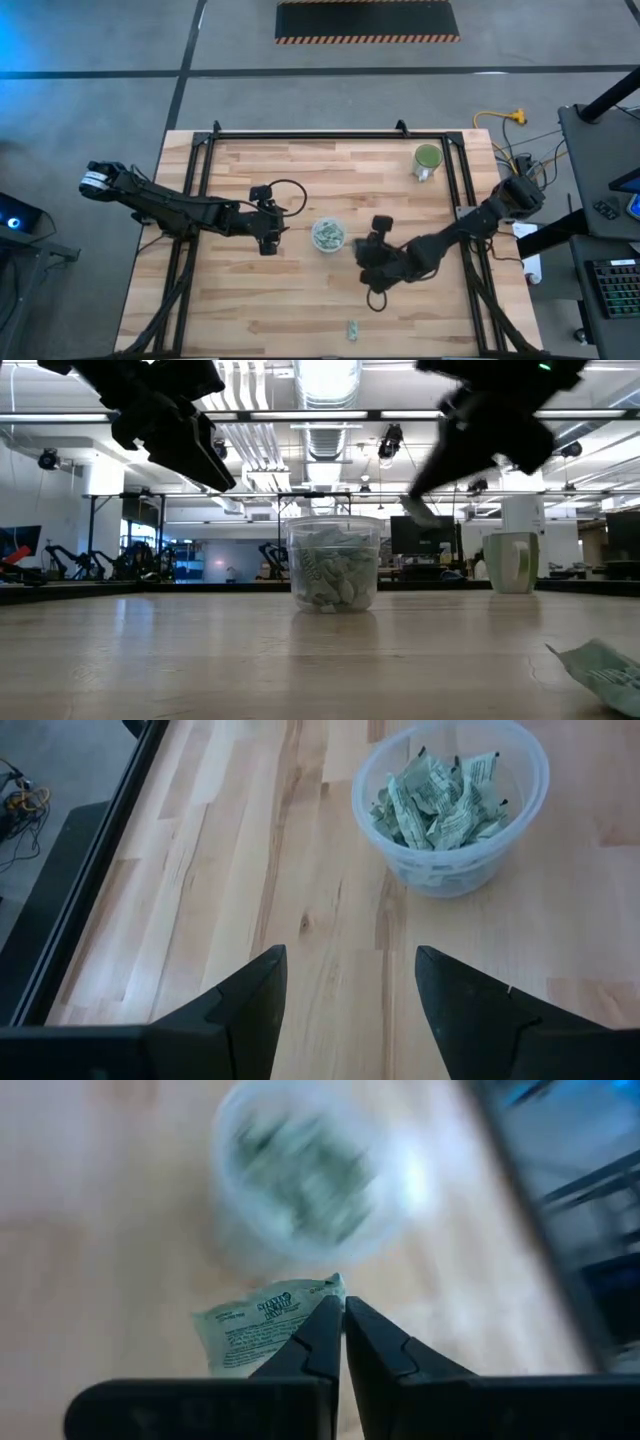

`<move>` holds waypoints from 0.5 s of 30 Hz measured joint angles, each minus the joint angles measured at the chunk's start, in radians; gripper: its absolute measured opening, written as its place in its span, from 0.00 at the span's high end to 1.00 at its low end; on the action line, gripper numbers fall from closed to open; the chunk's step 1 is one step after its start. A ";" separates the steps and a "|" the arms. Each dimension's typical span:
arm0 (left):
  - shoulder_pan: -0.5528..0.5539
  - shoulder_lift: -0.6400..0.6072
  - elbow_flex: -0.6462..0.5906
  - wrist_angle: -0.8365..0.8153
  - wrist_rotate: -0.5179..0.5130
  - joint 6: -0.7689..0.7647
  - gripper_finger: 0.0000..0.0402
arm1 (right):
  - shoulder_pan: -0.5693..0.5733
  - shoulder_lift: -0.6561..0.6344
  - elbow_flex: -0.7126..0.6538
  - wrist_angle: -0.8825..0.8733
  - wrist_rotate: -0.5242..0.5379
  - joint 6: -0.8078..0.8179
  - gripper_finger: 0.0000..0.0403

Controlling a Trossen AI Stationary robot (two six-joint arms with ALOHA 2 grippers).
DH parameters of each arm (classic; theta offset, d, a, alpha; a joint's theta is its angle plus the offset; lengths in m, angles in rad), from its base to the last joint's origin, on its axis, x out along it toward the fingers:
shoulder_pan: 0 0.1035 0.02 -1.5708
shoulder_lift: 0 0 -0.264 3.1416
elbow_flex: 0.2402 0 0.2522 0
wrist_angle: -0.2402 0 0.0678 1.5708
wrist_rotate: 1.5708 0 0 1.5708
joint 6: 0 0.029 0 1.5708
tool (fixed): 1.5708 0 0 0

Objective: Pick and place Stevia / Truvia into bins
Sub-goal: Put the light green stevia packet into the transparent container

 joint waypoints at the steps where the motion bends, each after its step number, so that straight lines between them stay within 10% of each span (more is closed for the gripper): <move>1: 0.000 0.000 0.000 0.001 0.000 0.000 0.49 | -0.010 0.000 0.017 0.001 0.037 -0.034 0.98; 8: 0.000 0.000 0.000 0.003 0.000 0.000 0.49 | -0.126 0.000 0.087 0.065 0.088 -0.225 0.98; 15: 0.000 0.000 0.000 0.003 0.000 0.001 0.49 | -0.240 0.000 0.056 0.237 -0.140 -0.316 0.98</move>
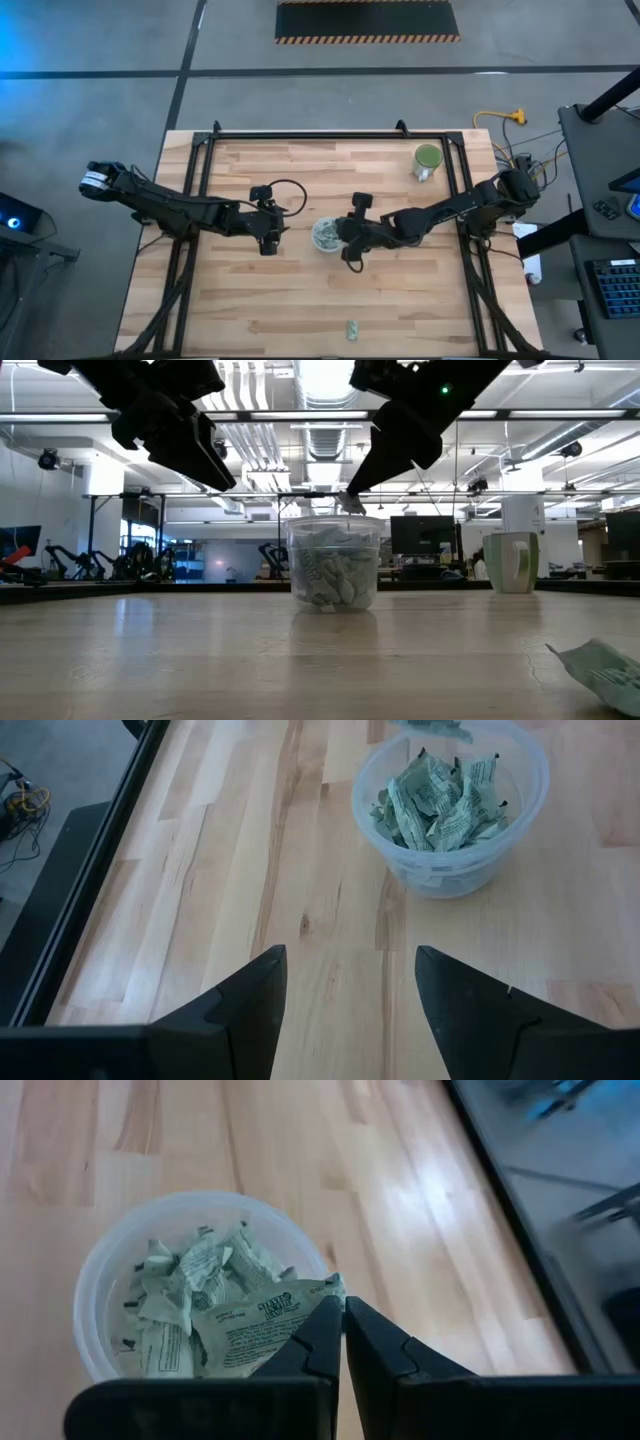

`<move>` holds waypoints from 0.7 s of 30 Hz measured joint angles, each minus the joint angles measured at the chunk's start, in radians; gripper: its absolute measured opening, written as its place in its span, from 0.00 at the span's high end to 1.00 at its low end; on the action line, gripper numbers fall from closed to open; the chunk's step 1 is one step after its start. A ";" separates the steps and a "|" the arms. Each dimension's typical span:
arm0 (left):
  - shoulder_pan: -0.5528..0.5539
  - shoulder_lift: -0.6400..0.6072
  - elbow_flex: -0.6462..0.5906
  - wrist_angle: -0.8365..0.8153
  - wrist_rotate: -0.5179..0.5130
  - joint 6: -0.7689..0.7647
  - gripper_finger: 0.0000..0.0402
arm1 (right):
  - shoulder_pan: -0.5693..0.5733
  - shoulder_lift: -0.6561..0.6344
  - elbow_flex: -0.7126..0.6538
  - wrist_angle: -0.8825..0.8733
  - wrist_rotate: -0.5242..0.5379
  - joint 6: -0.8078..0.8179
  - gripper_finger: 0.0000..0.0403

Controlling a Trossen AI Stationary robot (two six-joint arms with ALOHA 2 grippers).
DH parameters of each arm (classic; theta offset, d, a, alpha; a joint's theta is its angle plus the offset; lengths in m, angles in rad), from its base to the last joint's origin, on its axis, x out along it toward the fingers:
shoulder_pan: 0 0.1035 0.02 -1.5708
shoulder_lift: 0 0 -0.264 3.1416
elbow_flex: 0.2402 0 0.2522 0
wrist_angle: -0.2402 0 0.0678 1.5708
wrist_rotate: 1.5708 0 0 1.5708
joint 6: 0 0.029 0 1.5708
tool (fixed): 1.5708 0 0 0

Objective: Pick and place Stevia / Truvia into bins
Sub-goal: Put the light green stevia packet into the transparent container

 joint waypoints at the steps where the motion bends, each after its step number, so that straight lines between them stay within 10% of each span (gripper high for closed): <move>1: 0.000 0.000 0.000 0.000 0.000 0.000 0.49 | -0.009 0.000 -0.002 0.003 -0.023 0.000 0.98; 21: 0.000 0.000 0.000 0.003 0.000 0.002 0.49 | -0.026 0.020 -0.011 -0.016 -0.133 0.039 0.98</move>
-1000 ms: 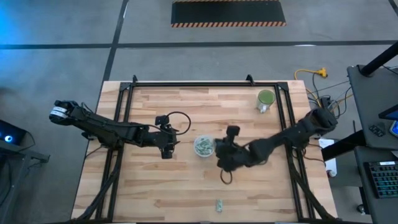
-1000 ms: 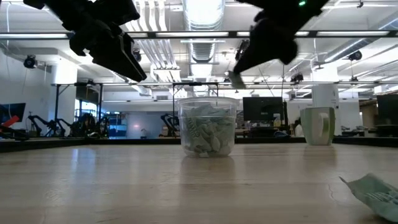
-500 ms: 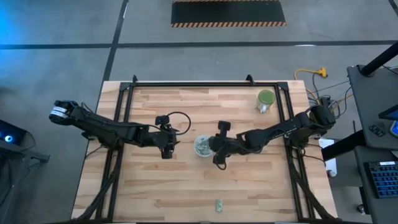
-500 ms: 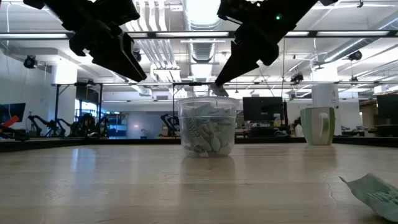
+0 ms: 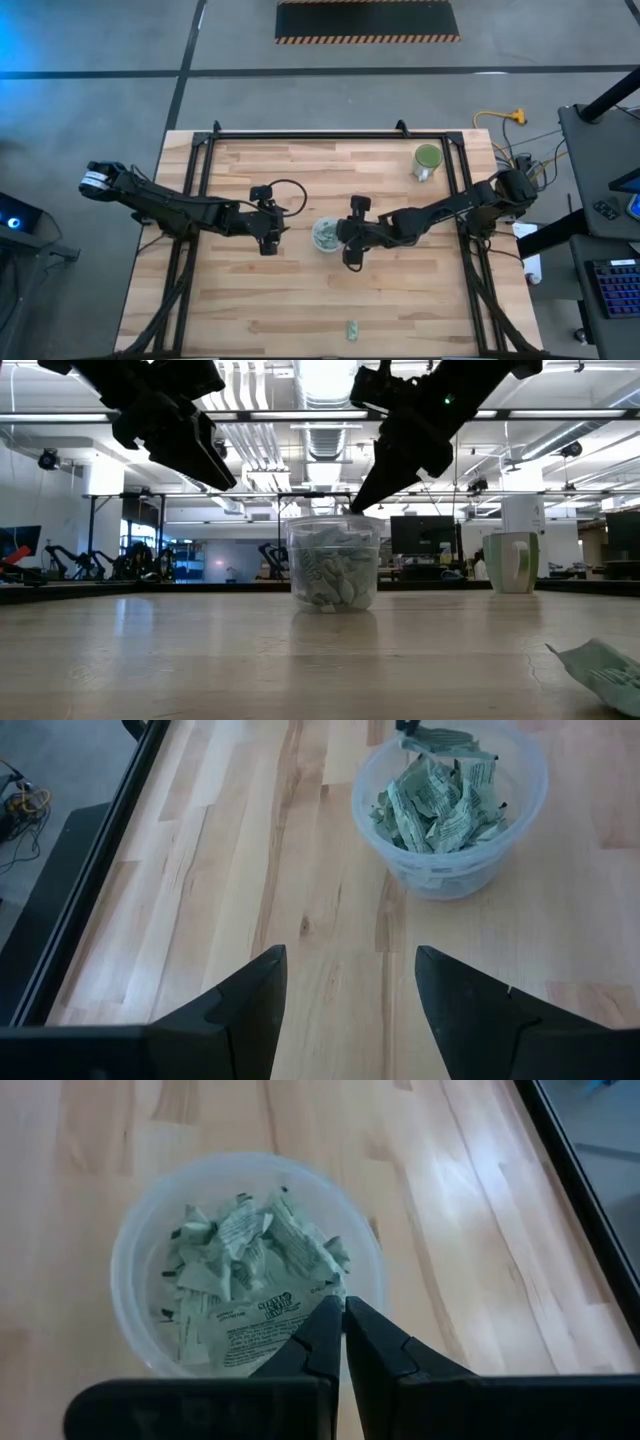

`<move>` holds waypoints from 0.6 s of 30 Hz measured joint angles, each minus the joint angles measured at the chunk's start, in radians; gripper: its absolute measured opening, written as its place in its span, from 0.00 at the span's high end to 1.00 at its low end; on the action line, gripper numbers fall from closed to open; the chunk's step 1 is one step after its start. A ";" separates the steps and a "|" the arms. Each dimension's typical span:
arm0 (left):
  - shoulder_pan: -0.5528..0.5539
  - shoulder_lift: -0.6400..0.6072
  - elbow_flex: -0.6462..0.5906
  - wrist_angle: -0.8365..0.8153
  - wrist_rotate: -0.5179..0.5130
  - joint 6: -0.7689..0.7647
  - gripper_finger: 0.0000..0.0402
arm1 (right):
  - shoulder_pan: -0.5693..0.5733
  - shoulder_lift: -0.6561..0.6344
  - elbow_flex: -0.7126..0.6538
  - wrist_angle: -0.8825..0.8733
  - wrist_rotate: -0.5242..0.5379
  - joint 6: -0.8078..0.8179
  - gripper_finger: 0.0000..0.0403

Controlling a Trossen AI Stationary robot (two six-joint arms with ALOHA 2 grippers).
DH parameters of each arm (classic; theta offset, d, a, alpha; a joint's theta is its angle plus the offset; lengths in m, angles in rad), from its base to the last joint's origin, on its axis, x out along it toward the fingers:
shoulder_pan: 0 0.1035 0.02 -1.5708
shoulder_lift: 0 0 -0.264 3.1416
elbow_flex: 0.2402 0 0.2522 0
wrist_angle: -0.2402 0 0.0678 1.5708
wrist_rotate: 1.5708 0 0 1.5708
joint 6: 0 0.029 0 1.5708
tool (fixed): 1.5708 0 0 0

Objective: Pick and place Stevia / Truvia into bins
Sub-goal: Put the light green stevia packet into the transparent container

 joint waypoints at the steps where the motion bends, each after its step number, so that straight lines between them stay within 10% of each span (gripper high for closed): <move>1: 0.000 0.000 0.000 0.000 0.000 0.000 0.49 | 0.000 0.000 0.000 -0.001 0.000 0.001 0.98; 18: 0.000 0.000 0.000 0.001 0.000 -0.002 0.49 | 0.008 -0.020 -0.002 0.007 0.001 -0.053 0.65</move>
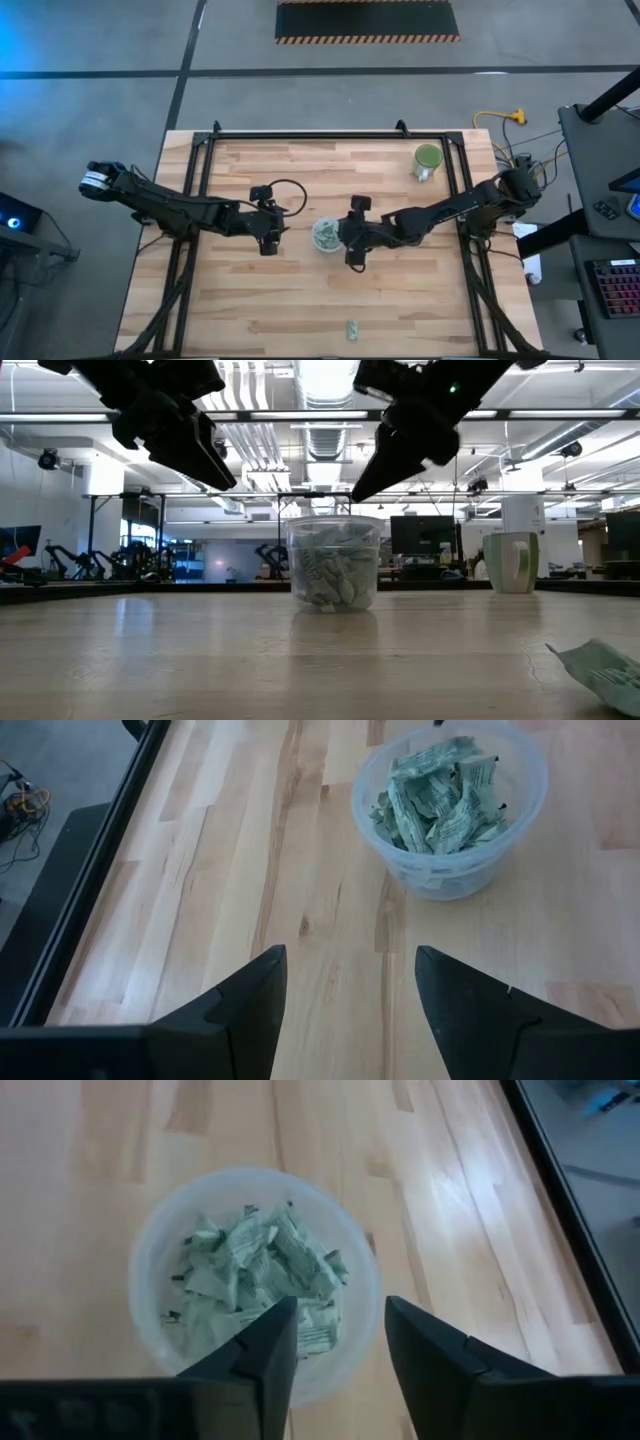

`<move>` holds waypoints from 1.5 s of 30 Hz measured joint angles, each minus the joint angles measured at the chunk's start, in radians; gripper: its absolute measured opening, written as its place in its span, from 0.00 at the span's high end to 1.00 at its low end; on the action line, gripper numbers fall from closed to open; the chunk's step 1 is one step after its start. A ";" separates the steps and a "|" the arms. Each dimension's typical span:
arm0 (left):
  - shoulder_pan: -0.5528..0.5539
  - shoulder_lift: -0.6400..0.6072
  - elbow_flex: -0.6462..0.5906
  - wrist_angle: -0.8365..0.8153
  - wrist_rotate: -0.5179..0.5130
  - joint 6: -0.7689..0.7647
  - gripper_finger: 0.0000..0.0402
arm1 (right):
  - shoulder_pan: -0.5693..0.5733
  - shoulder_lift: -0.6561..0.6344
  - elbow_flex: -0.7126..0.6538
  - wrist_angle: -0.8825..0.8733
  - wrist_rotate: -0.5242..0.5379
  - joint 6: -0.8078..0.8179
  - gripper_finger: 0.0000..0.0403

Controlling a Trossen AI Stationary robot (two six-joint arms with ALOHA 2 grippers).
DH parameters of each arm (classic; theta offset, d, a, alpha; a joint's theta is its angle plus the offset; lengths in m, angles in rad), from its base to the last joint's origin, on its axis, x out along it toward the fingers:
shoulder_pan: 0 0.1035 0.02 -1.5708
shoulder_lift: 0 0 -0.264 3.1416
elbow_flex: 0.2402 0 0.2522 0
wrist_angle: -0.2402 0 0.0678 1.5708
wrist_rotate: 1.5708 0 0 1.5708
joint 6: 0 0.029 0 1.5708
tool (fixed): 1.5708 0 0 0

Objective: Pick and place Stevia / Truvia into bins
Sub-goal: Put the light green stevia packet into the transparent container

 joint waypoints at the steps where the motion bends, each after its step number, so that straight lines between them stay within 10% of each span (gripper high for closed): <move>1: 0.000 0.000 0.000 0.000 0.000 0.000 0.49 | 0.006 -0.010 0.000 -0.005 0.000 0.000 0.64; 18: -0.026 0.080 0.001 0.316 0.400 0.134 0.49 | 0.213 -0.091 -0.077 -0.374 -0.076 0.346 0.69; 32: -0.033 0.168 0.014 0.281 0.415 0.053 0.49 | 0.328 -0.040 -0.276 0.439 -0.457 0.212 0.71; 45: -0.035 0.164 0.012 0.255 0.415 0.022 0.49 | 0.371 0.175 -0.199 0.595 -0.483 0.212 0.71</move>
